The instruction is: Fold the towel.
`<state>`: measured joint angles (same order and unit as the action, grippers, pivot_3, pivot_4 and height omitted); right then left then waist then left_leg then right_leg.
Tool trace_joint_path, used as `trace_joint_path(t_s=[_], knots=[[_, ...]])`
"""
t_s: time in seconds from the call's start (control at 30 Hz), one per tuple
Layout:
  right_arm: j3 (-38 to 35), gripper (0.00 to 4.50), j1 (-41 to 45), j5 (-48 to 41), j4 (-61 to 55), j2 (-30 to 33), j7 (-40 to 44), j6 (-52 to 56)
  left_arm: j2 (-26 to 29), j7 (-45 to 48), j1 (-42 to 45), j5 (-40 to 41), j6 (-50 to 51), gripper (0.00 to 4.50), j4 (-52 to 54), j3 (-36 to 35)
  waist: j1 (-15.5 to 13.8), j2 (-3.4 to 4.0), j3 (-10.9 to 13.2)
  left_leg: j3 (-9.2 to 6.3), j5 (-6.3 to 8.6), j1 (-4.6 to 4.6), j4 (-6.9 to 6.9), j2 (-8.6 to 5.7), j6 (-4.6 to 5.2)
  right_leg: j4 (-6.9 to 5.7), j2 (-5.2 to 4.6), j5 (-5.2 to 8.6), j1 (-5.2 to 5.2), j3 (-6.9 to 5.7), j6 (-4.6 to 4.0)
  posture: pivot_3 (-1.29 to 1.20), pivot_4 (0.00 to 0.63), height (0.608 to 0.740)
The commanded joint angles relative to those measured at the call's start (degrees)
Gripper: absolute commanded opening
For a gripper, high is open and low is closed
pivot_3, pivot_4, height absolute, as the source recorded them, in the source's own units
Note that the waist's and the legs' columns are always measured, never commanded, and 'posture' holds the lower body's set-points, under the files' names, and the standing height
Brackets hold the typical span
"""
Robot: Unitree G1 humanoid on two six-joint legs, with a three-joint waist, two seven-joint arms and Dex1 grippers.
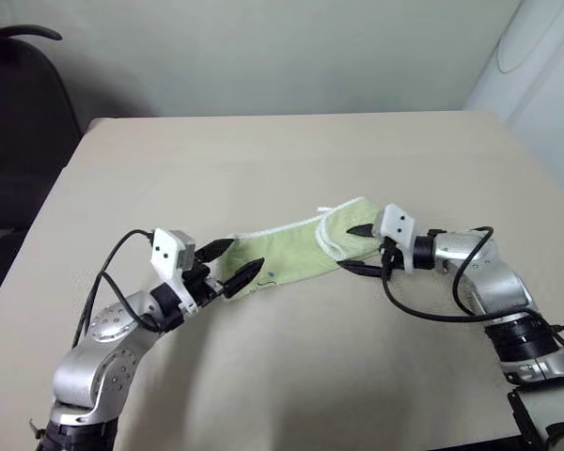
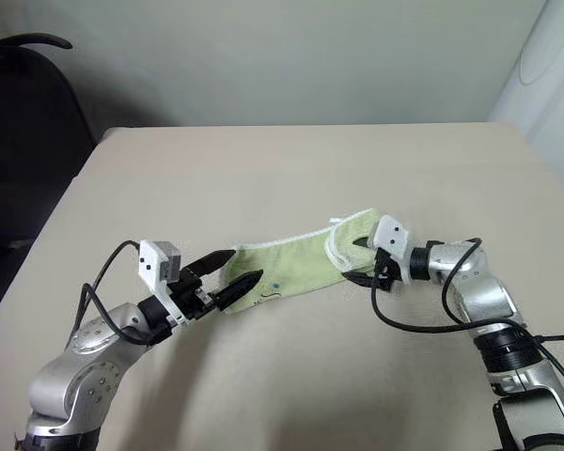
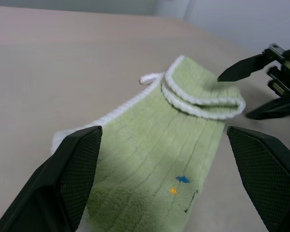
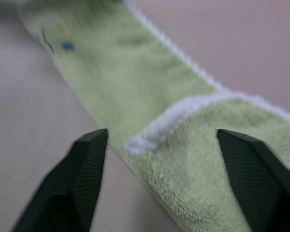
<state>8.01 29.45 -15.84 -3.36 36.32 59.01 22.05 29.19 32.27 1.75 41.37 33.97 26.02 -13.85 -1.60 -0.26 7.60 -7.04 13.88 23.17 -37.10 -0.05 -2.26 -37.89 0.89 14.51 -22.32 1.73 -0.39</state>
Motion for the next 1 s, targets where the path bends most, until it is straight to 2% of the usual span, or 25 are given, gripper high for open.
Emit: trace_joint_path(t_s=[0.03, 0.13, 0.4, 0.43, 0.57, 0.8, 0.9, 1.0], knots=[[-7.05, 3.75, -0.16, -8.14, -3.82, 1.16, 1.47, 5.15, -0.48, -2.19, -0.99, 6.24, 1.92, 4.5, 2.93, -5.45, -0.04, 0.0, 0.0, 0.0, 0.0, -0.01, 0.0, 0.0, 0.0, 0.01, 0.0, 0.0, 0.02, 0.0, 0.0, 0.0, 0.15, 0.74], [-10.87, 3.1, 3.74, -11.46, 1.2, -1.1, -2.21, 10.02, -1.09, -4.58, -2.03, 10.76, 4.06, 4.5, 2.84, -8.03, 0.03, -0.01, 0.0, 0.01, -0.01, -0.14, 0.0, -0.01, -0.01, 0.01, 0.01, 0.0, 0.14, 0.02, 0.01, 0.0, 0.15, 0.74], [-4.56, 0.17, 9.57, -0.91, 22.47, -8.95, -6.52, 0.0, -3.21, -12.85, -4.56, 27.95, 10.55, 4.5, 1.63, -11.97, 0.03, -0.03, -0.02, 0.0, -0.02, -0.26, 0.04, 0.03, -0.03, -0.02, 0.05, 0.0, 0.16, 0.05, 0.0, 0.0, 0.15, 0.74], [-3.69, 0.05, 9.76, 0.33, 24.97, -9.89, -6.44, -1.84, -3.37, -13.99, -5.35, 29.62, 11.01, 4.5, 1.5, -12.3, 0.03, -0.03, -0.02, 0.0, -0.02, -0.24, 0.05, 0.02, -0.03, -0.02, 0.04, 0.0, 0.13, 0.05, 0.0, 0.0, 0.15, 0.74], [0.06, 0.05, 9.53, 5.47, 33.1, -12.42, -6.03, -8.86, -3.98, -18.46, -10.49, 37.66, 12.36, 4.5, 3.2, -13.09, 0.0, -0.02, -0.01, 0.01, 0.01, -0.2, 0.07, 0.02, -0.05, -0.01, 0.04, 0.01, 0.08, 0.05, -0.02, 0.0, 0.15, 0.74], [-3.42, 0.05, 10.71, 3.9, 35.03, -14.81, -7.01, -11.9, -2.54, -25.45, -20.55, 47.42, 13.89, 4.5, 6.62, -10.7, 0.11, -0.03, -0.03, 0.01, 0.04, -0.34, 0.05, 0.03, -0.1, -0.09, 0.05, 0.05, 0.21, 0.05, -0.09, 0.0, 0.15, 0.74], [-6.16, 0.05, 11.4, 2.42, 34.51, -15.14, -8.0, -11.86, -2.72, -32.82, -20.57, 52.47, 13.39, 4.5, 5.39, -8.01, -0.04, -0.02, -0.02, 0.01, 0.03, -0.33, 0.05, 0.03, -0.12, -0.12, 0.04, 0.06, 0.21, 0.03, -0.11, 0.0, 0.15, 0.74], [-8.17, 0.05, 11.64, 1.4, 33.43, -15.34, -8.78, -11.66, -3.54, -42.78, -16.53, 56.95, 11.27, 4.5, 1.42, -5.23, -0.27, 0.02, -0.01, 0.02, 0.03, -0.33, 0.04, 0.01, -0.15, -0.12, 0.04, 0.06, 0.21, 0.03, -0.11, 0.0, 0.15, 0.74]])
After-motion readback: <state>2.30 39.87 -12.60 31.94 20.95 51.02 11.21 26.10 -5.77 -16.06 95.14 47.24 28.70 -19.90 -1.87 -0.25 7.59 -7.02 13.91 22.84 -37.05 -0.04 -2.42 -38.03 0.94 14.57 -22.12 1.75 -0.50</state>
